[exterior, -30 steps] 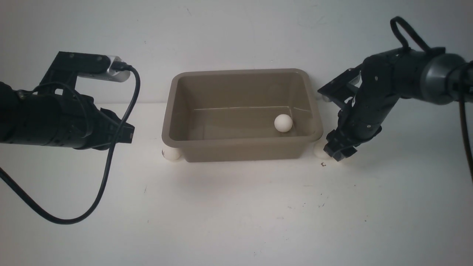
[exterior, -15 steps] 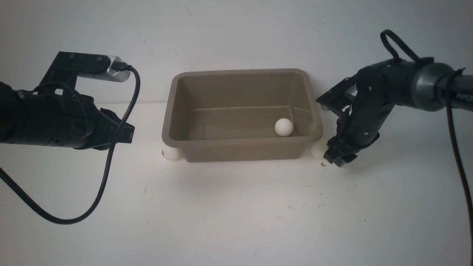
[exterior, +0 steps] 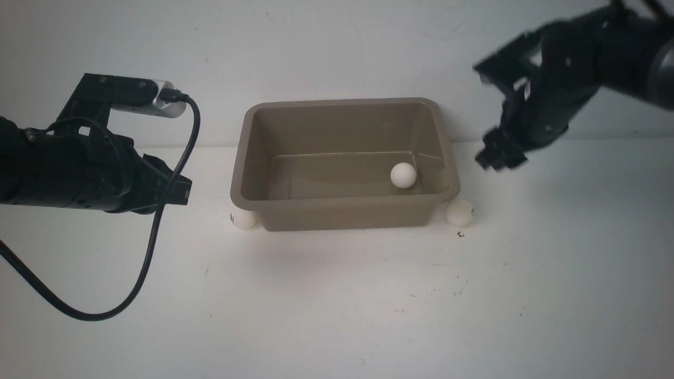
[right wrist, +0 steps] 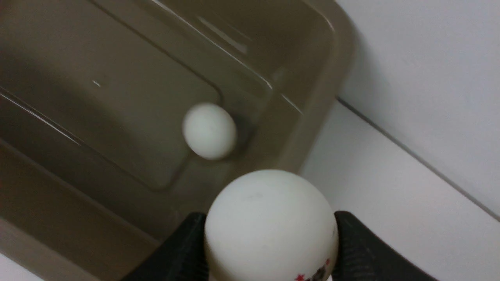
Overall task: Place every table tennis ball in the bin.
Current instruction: Use the right arm to put the table tennis ball into the box, then use the right arm to clamp the table tennis ball closest to it, then use the right arm to put the table tennis ball into the box
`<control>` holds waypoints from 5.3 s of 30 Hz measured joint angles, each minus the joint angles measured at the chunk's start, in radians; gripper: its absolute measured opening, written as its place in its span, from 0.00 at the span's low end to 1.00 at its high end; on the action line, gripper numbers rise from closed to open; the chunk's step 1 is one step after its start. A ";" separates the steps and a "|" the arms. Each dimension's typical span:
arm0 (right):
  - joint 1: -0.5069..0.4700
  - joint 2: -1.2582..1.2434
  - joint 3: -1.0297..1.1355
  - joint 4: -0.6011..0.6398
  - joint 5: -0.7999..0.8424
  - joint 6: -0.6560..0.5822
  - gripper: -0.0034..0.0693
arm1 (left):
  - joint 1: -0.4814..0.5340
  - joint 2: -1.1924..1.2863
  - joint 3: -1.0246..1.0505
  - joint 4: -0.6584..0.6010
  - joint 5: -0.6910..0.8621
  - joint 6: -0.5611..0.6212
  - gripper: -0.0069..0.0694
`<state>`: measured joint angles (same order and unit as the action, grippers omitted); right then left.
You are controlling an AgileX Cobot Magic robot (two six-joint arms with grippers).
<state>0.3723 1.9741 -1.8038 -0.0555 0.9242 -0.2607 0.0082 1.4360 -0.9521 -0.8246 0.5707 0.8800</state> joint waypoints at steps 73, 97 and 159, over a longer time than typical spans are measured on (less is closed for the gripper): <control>-0.075 -0.115 0.616 0.200 -0.443 -0.411 0.78 | 0.000 0.001 0.000 0.015 0.050 0.000 0.16; -0.084 0.086 0.465 0.239 -0.464 -0.426 0.66 | 0.000 0.001 0.000 0.022 0.077 0.000 0.16; 0.011 0.180 -0.004 0.375 -0.141 -0.125 0.81 | 0.070 0.034 0.000 0.279 -0.018 0.026 0.43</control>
<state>0.3837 2.1538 -1.8075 0.3193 0.7832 -0.3856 0.0781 1.4701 -0.9521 -0.5459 0.5526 0.9062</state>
